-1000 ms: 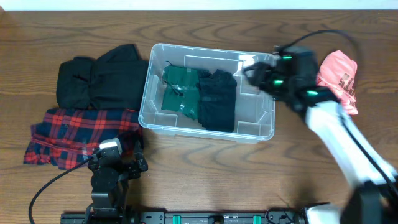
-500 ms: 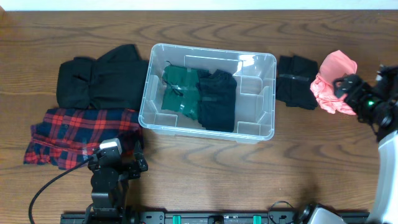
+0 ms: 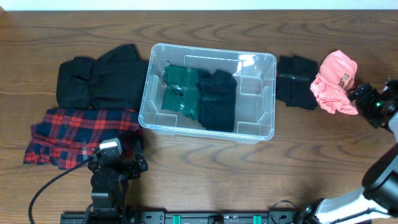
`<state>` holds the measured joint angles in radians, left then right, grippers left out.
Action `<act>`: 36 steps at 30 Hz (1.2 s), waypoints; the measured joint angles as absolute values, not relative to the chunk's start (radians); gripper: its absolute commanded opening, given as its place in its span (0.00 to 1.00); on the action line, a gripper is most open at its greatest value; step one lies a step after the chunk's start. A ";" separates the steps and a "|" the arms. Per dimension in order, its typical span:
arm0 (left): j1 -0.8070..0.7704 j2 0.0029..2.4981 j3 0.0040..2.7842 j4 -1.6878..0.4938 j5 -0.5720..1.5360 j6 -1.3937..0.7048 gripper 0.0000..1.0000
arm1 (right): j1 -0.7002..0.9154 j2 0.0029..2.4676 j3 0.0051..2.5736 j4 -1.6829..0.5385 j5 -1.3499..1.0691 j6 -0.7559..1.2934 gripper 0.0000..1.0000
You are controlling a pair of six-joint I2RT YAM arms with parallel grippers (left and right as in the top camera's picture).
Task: Pack container
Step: 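Grasp the pink garment with the right gripper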
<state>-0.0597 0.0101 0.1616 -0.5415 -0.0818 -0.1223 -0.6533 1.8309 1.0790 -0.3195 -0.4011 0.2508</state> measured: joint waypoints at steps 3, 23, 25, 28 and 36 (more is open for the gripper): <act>-0.060 0.010 0.162 -0.542 -0.082 -0.122 0.98 | -0.653 1.890 1.079 -0.267 -0.442 0.252 0.92; -0.060 0.010 0.162 -0.542 -0.082 -0.122 0.98 | -0.593 1.956 1.099 -0.281 -0.565 0.347 0.17; -0.060 0.010 0.162 -0.542 -0.081 -0.122 0.98 | -0.593 1.897 1.086 -0.358 -0.556 0.348 0.11; -0.060 0.010 0.162 -0.542 -0.082 -0.122 0.98 | -0.592 1.721 1.071 -0.498 -0.553 0.350 0.07; -0.060 0.010 0.162 -0.541 -0.082 -0.122 0.98 | -0.459 1.173 1.079 -0.748 -0.609 0.337 0.07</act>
<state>-0.0597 0.0101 0.1616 -0.5411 -0.0818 -0.1223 -0.4591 1.1732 1.0786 -0.7483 -0.6086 0.3367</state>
